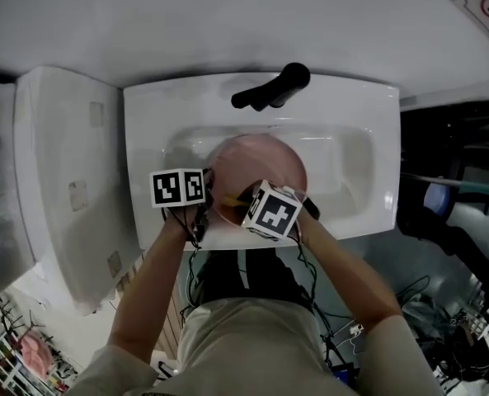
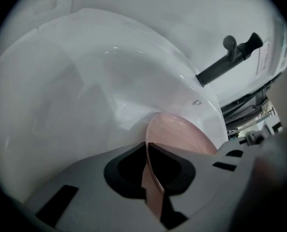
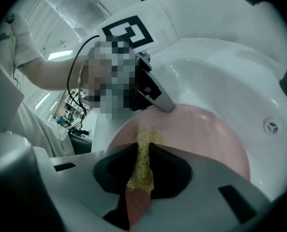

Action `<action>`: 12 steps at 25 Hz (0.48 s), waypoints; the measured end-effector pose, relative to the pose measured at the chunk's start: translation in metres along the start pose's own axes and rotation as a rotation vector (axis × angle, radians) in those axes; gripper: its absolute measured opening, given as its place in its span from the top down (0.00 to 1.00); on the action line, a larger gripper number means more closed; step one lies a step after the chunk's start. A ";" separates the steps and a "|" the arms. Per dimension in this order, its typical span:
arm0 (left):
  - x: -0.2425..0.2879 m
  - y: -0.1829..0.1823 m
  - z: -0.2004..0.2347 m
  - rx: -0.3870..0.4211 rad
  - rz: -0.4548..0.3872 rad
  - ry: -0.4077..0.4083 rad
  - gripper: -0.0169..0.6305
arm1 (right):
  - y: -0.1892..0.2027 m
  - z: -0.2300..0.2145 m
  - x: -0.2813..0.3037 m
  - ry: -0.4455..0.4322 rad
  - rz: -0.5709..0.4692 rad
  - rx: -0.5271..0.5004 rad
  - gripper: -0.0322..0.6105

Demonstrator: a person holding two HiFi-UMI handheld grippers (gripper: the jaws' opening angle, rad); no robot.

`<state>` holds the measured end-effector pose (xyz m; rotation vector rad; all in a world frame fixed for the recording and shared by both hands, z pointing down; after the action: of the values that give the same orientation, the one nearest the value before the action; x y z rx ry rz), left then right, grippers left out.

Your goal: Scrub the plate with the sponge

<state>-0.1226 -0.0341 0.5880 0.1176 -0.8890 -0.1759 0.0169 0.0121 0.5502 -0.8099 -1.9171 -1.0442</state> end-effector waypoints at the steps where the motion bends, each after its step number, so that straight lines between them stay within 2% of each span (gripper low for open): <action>1: -0.001 0.000 0.001 -0.008 -0.003 0.004 0.94 | -0.002 -0.004 0.003 0.004 -0.006 0.018 0.83; 3: 0.000 0.001 0.002 -0.017 -0.002 0.015 0.94 | -0.007 -0.015 0.008 0.024 -0.028 0.068 0.83; 7: 0.001 0.002 0.004 -0.023 -0.010 0.021 0.94 | -0.011 -0.042 0.019 0.127 -0.064 0.128 0.83; 12: 0.001 0.000 0.006 -0.041 -0.035 0.032 0.94 | -0.005 -0.080 0.021 0.265 -0.019 0.161 0.83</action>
<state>-0.1269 -0.0342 0.5929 0.0975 -0.8515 -0.2240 0.0297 -0.0571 0.5940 -0.5352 -1.7583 -0.9435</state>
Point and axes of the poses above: the fingertips, and each gripper's own axes: x forward along the fingers, z to its left, y out of its underside, the point moved 8 cm from there along -x, backward along the fingers, and after that the axes turned 10 degrees about y, right-handed, at the moved point
